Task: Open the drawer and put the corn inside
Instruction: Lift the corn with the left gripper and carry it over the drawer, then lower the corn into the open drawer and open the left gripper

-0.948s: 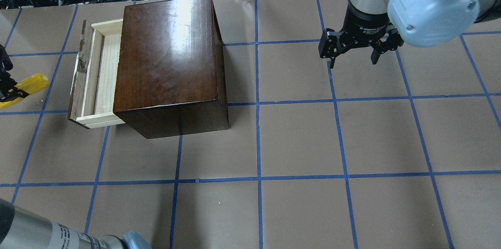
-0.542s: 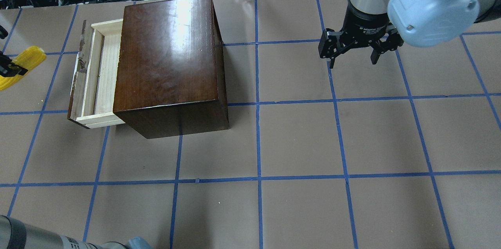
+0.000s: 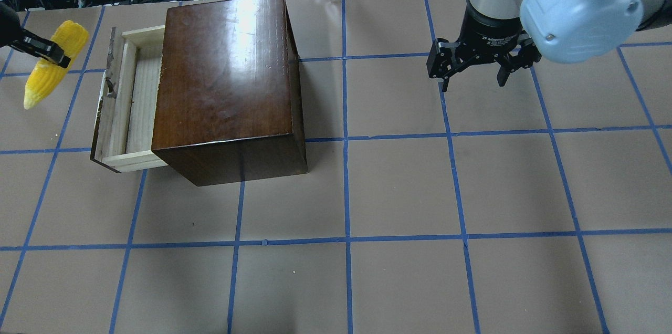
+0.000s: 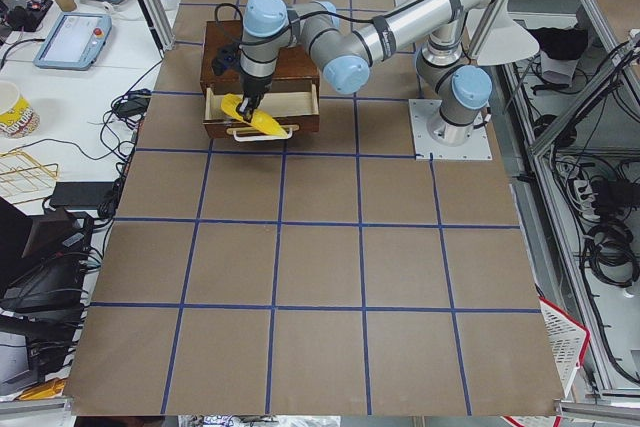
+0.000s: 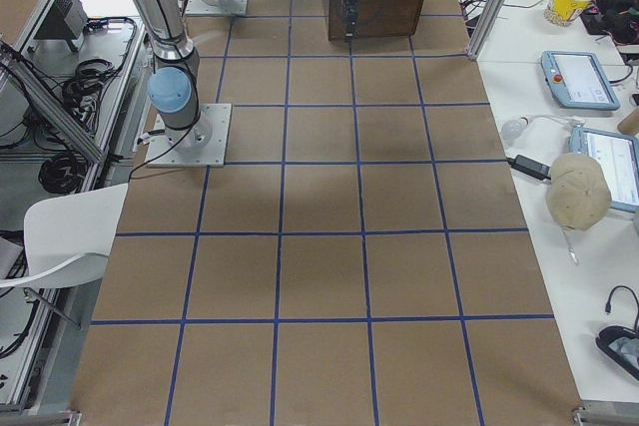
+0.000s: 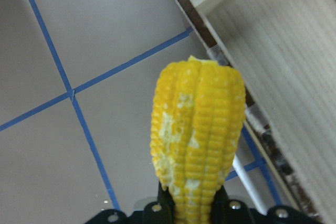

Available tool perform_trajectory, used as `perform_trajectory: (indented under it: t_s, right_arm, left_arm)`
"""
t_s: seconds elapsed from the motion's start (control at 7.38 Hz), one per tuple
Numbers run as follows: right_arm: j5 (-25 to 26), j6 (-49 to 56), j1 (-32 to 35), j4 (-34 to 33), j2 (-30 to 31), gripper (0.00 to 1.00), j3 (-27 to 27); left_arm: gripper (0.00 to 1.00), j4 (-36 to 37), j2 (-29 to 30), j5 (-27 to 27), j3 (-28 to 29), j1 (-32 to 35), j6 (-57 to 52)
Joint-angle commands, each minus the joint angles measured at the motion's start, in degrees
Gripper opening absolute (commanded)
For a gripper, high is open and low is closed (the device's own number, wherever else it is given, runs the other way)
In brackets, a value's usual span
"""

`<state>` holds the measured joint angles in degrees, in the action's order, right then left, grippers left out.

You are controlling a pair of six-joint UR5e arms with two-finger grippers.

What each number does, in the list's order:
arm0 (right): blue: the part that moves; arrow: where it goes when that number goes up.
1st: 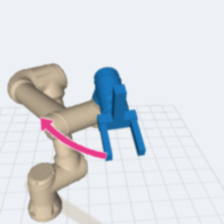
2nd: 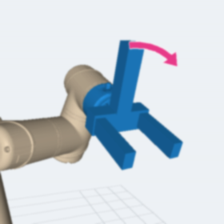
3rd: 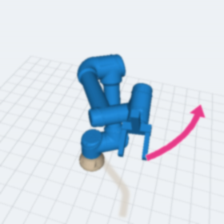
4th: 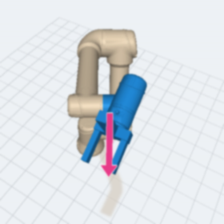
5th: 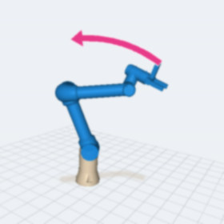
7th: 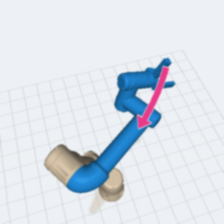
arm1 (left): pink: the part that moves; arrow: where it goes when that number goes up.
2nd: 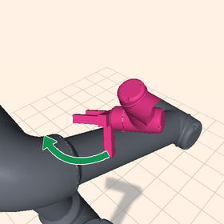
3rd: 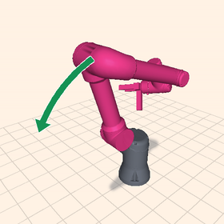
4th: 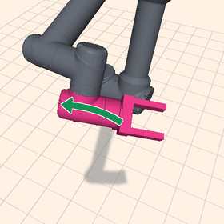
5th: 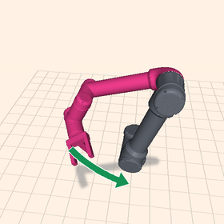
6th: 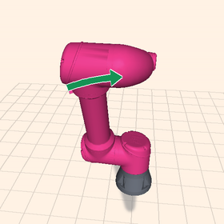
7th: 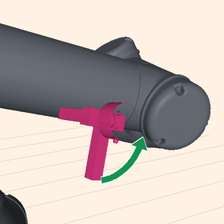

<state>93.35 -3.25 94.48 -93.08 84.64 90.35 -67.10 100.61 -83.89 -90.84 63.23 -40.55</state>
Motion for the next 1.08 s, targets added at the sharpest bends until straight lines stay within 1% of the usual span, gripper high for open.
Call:
perform_trajectory:
  t_s: [0.0,0.14,0.54,0.95]
  right_arm:
    - [0.0,0.0,0.0,0.0,-0.1,1.00,0.0]
    - [0.0,0.0,0.0,0.0,0.0,1.00,0.0]
    - [0.1,0.0,0.0,0.0,0.0,1.00,0.0]
    - [0.1,0.0,0.0,0.0,0.0,1.00,0.0]
  left_arm:
    - [0.00,-2.0,-0.1,-0.1,-0.2,3.6,16.1]
    - [0.00,-2.0,0.9,0.0,-0.2,4.3,21.9]
    - [0.00,-1.6,3.8,0.8,0.0,5.5,34.2]
    - [0.00,-1.2,5.6,0.1,-0.5,7.3,33.3]
